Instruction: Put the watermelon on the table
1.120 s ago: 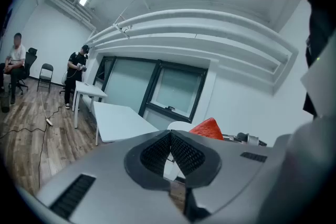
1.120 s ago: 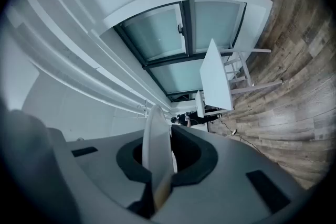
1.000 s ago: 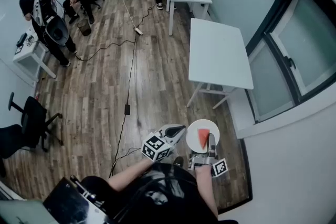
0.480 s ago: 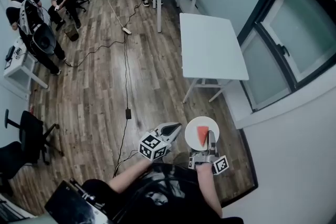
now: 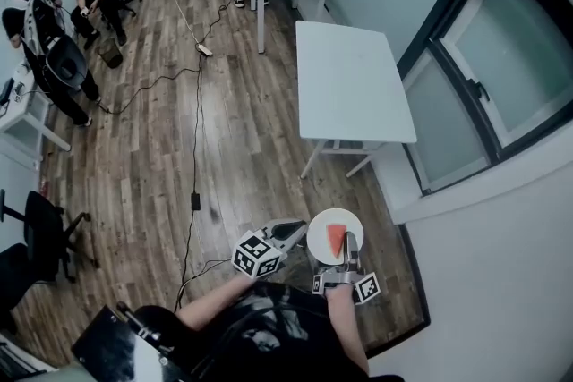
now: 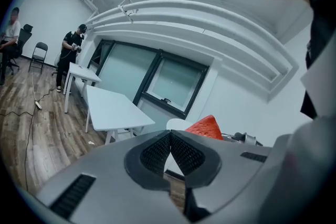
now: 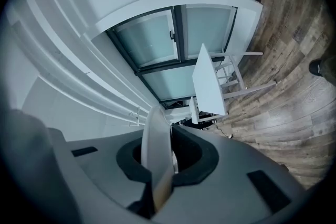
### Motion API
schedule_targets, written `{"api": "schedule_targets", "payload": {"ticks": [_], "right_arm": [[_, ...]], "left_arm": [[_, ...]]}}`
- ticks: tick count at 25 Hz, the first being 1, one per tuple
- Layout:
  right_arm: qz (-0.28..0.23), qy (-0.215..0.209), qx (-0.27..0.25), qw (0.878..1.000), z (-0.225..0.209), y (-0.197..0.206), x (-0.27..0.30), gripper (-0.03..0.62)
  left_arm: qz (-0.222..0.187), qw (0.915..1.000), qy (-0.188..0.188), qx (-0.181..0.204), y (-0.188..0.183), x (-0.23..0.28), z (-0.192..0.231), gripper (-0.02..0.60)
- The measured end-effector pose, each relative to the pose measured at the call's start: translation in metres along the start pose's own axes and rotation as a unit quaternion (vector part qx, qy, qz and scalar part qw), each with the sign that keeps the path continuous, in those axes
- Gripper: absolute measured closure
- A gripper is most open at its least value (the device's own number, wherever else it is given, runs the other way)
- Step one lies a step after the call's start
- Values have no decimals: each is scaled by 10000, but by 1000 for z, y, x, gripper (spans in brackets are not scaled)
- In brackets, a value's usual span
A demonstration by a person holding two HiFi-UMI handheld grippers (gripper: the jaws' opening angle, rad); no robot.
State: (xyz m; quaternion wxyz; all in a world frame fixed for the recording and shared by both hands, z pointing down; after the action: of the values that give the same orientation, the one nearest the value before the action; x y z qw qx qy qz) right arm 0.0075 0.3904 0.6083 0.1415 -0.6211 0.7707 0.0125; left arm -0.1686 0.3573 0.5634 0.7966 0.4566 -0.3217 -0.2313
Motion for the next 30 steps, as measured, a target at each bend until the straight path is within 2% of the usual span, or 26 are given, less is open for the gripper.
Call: {"api": "schedule_targets", "payload": {"ticks": [10, 16, 21, 30], "right_arm": [[239, -287, 139, 9992, 0, -82, 122, 568], [442, -16, 302, 9986, -16, -113, 155, 568], [362, 235, 442, 9981, -34, -130, 176, 568], [-77, 175, 276, 9994, -56, -163, 269, 568]], "left_arm": [[-162, 9990, -341, 257, -66, 114, 25, 577], [-2, 9985, -495, 252, -72, 159, 23, 577], [227, 9977, -612, 202, -78, 185, 44, 577], [281, 9989, -232, 304, -131, 266, 107, 577]]}}
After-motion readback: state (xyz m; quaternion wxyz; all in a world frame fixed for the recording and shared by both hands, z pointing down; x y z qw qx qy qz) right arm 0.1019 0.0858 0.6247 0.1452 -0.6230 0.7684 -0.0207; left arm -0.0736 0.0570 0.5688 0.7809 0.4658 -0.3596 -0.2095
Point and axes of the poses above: the fingertips, and each gripper's own axes: x forward along the fingers, z to its left, y out of its underside, the point moved 4 cm from there along -x, backward along the fingers, and after that the axes turned 10 degrees about -y, right-handed, at the moved point
